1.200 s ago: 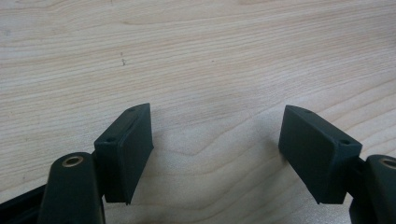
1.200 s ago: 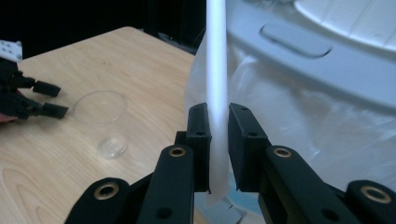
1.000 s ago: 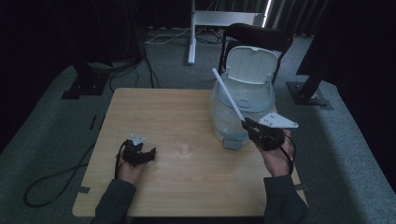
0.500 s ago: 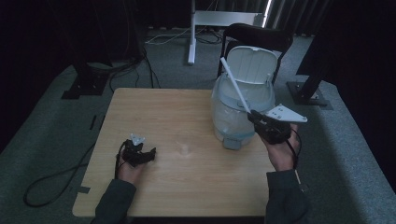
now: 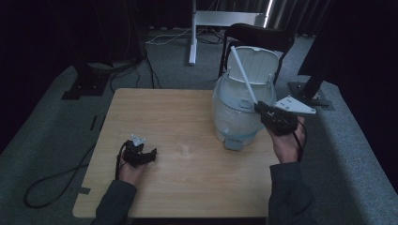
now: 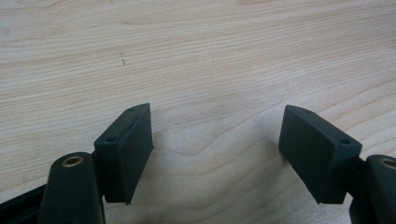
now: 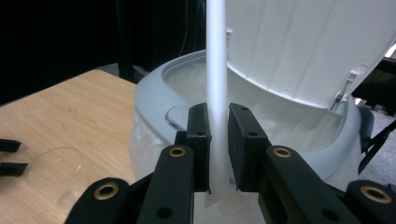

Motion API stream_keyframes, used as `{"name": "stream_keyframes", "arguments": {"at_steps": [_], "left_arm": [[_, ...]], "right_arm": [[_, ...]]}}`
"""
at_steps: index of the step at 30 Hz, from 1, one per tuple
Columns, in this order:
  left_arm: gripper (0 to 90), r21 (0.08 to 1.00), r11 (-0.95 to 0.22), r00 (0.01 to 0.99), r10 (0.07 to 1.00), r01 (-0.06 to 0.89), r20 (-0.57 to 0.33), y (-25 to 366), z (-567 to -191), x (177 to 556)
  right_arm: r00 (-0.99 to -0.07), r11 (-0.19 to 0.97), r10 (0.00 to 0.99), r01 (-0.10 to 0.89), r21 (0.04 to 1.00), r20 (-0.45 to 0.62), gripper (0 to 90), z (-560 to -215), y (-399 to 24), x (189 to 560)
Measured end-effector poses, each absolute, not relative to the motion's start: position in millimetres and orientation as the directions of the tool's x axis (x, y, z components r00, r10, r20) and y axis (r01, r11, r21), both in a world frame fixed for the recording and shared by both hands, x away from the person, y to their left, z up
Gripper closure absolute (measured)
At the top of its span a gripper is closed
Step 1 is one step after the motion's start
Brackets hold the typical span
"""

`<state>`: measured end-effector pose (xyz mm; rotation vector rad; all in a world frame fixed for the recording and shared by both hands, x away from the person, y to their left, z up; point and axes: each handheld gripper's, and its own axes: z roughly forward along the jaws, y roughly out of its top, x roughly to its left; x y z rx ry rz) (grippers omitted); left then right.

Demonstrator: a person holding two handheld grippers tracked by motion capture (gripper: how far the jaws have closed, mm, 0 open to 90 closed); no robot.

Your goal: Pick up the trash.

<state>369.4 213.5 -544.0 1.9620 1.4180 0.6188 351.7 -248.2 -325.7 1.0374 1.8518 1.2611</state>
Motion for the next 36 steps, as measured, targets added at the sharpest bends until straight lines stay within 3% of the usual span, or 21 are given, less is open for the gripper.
{"name": "stream_keyframes", "arguments": {"at_steps": [12, 36], "left_arm": [[25.9, 0.724, -0.222, 0.311, 0.950, 0.653, 0.011, 214, -544, 369], [25.9, 0.725, -0.222, 0.310, 0.951, 0.652, 0.011, 214, -544, 369]], "right_arm": [[-0.449, 0.145, 0.893, 0.238, 0.960, -0.023, 79.0, -321, -266, 371], [-0.417, 0.099, 0.909, 0.265, 0.959, 0.022, 78.8, -325, -276, 414]]}}
